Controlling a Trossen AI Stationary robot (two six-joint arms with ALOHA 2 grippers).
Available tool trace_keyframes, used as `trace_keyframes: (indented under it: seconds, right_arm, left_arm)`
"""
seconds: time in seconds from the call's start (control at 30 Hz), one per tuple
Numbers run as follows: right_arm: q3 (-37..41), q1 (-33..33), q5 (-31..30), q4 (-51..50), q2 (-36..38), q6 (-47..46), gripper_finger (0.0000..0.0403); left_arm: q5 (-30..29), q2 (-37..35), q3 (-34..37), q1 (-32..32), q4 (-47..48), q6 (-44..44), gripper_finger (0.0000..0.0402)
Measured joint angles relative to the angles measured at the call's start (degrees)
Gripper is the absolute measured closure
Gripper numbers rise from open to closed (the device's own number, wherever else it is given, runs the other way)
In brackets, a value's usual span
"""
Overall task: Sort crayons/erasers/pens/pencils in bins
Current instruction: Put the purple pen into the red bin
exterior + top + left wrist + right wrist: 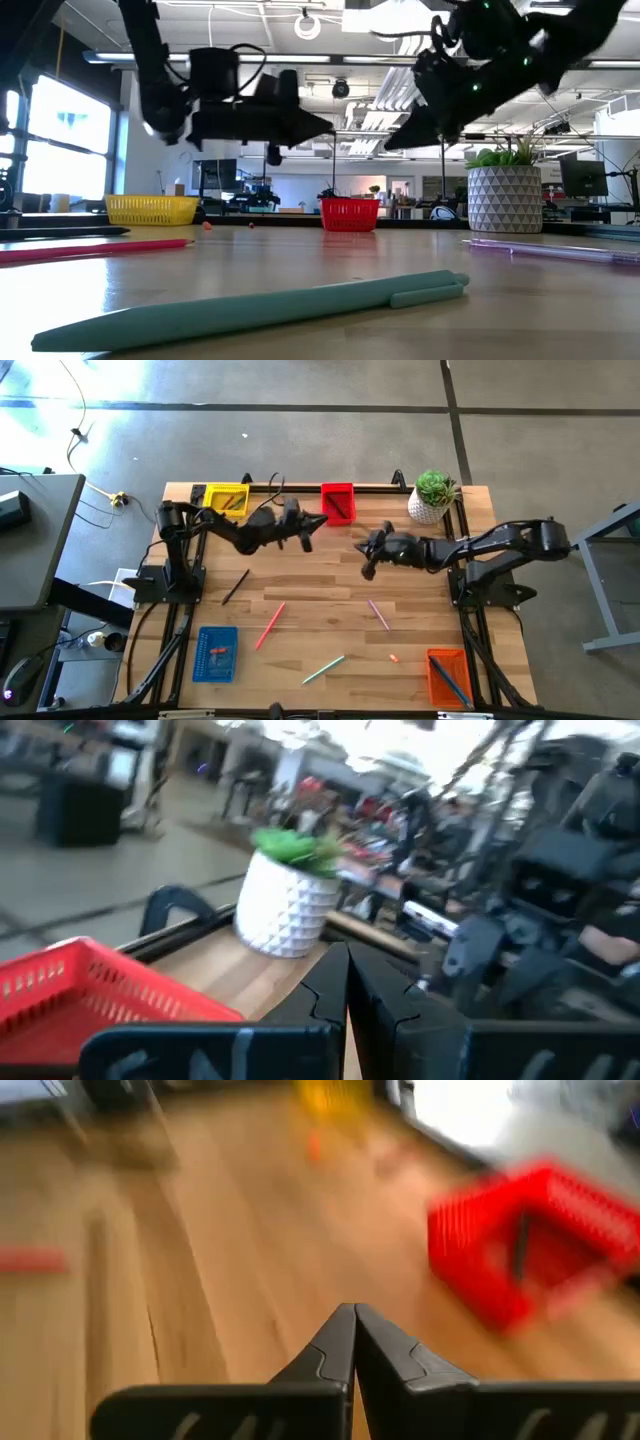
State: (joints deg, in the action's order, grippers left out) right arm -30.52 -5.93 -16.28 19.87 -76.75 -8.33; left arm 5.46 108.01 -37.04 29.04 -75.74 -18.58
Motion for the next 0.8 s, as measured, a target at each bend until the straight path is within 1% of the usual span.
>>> trace_keyframes:
  seconds: [0.07, 0.13, 0.23, 0.33, 0.4, 0.5, 0.6, 0.67, 0.8]
  right_arm:
    - [-4.7, 3.9, -4.8, -14.5, 0.1, -4.6, 0.0403]
    - [-10.5, 7.3, -6.0, -27.5, -0.6, -10.9, 0.0403]
    - [-18.6, 11.6, -4.0, -45.4, -2.8, -21.3, 0.0402]
    - [-25.5, 15.4, -0.6, -58.0, -5.8, -29.3, 0.0395]
    - [-29.3, 17.6, 1.8, -63.2, -8.1, -33.7, 0.0382]
    - [-33.2, 20.5, 5.3, -69.9, -11.7, -40.8, 0.035]
    - [-34.9, 23.2, 8.0, -72.9, -14.8, -47.8, 0.0311]
    - [-34.9, 24.8, 9.0, -72.9, -16.6, -52.0, 0.0289]
    - [-34.9, 27.2, 8.7, -72.6, -18.8, -59.2, 0.0262]
  left_arm:
    - [1.9, 0.0, 2.8, -0.3, -5.5, 1.5, 0.0401]
    - [2.7, 0.0, 4.7, -0.7, -8.8, 3.5, 0.0401]
    - [2.9, 0.0, 6.1, -1.5, -10.7, 6.3, 0.0401]
    - [2.9, 0.0, 6.2, -2.2, -10.6, 7.6, 0.0401]
    - [2.7, 0.0, 6.2, -2.8, -10.3, 9.4, 0.0401]
    - [2.7, 0.0, 6.2, -3.8, -9.8, 11.3, 0.0401]
    - [2.9, 0.0, 6.2, -4.5, -9.9, 11.5, 0.0401]
    - [2.8, 0.0, 6.2, -4.5, -9.8, 12.4, 0.0401]
    - [2.8, 0.0, 6.2, -4.6, -9.5, 13.2, 0.0401]
